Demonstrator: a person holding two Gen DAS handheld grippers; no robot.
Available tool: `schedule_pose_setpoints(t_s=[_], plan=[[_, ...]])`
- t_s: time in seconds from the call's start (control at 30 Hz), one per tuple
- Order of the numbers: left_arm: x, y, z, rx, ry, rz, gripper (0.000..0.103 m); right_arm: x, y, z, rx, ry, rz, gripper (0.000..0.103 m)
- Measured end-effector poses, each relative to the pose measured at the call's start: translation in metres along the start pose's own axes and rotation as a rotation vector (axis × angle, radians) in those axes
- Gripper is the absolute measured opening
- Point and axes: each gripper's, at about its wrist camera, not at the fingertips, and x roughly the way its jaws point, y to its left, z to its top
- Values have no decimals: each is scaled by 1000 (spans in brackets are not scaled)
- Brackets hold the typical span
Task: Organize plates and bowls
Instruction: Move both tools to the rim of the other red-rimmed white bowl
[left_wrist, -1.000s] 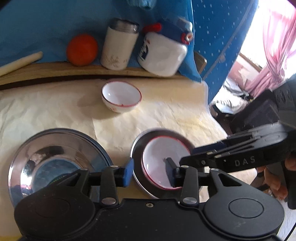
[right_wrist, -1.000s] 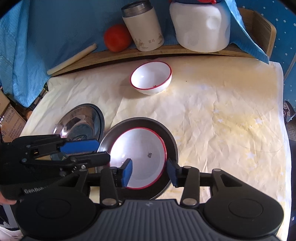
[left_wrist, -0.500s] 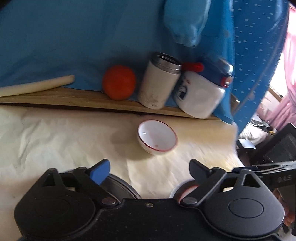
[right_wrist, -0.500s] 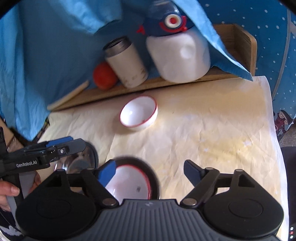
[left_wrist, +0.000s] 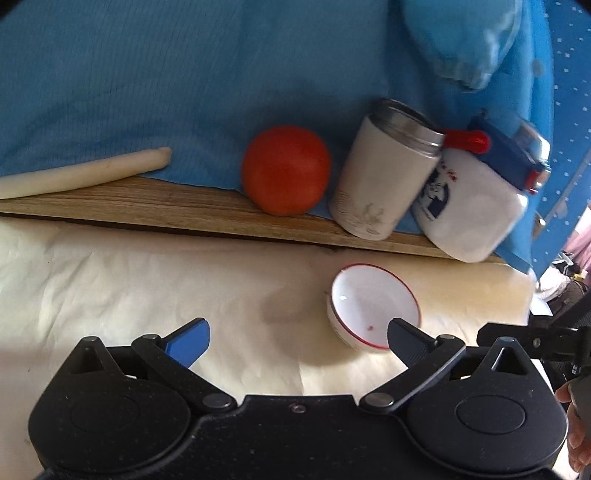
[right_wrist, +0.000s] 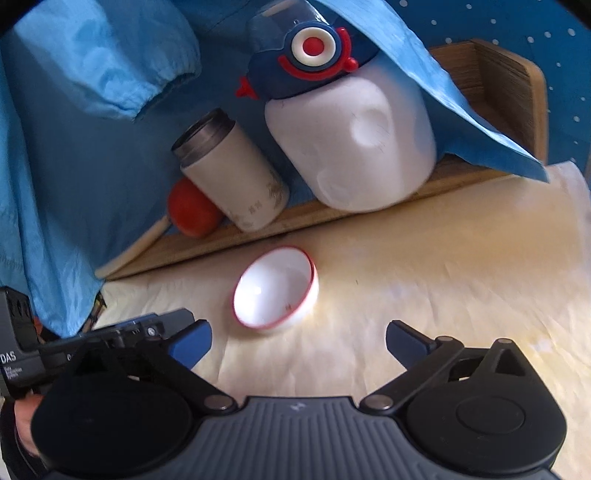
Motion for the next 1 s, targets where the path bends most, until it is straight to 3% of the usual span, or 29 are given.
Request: schedule_pose_setpoints(t_s=[0.5, 1.0], plan=[[36, 10, 12, -20, 35, 43, 102, 53, -4, 9, -42, -9, -9, 103], [52, -4, 17, -16, 55, 56, 102, 51, -12, 4, -9, -30, -35, 101]])
